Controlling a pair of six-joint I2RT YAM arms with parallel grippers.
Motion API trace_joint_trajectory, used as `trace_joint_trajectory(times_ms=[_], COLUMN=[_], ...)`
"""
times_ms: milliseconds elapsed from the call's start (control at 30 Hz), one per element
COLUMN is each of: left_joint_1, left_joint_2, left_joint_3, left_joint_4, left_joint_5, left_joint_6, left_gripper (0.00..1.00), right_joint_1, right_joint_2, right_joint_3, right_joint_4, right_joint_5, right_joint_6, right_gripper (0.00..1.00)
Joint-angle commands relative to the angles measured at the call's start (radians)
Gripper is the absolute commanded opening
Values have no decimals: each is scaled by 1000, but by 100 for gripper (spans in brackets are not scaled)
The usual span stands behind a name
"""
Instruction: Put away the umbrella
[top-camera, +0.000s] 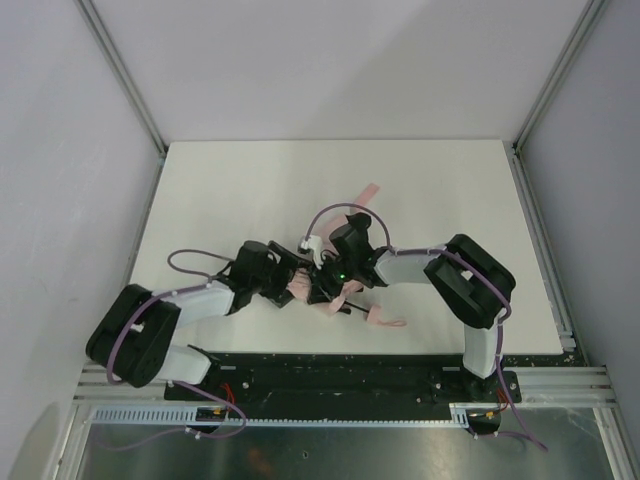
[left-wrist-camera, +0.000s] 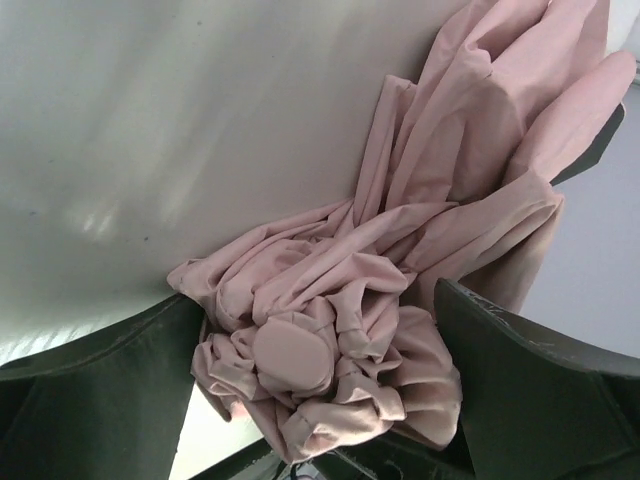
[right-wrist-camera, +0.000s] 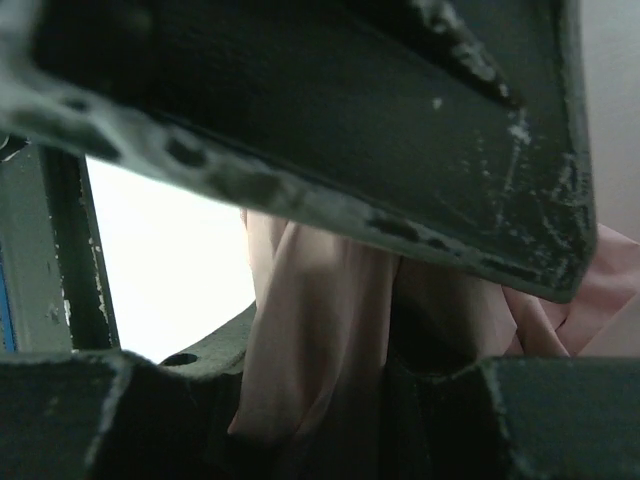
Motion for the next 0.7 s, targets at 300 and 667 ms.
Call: trace_joint_trajectory(times_ms=[300,667], left_joint_1=[-110,-111], left_joint_2=[106,142], left_joint_3=[-111,-92], left_joint_4=[45,19], left_joint_5=[-135,-68], left_joint_6=[-31,-13], left_gripper=[33,0], right_joint_1=[23,1], right_joint_2=[30,-64], right_joint_3=[-67,-35], right_joint_4=[-103,-233], right_joint_5=[36,223], right_joint_6=[-43,11], right_gripper=[0,45])
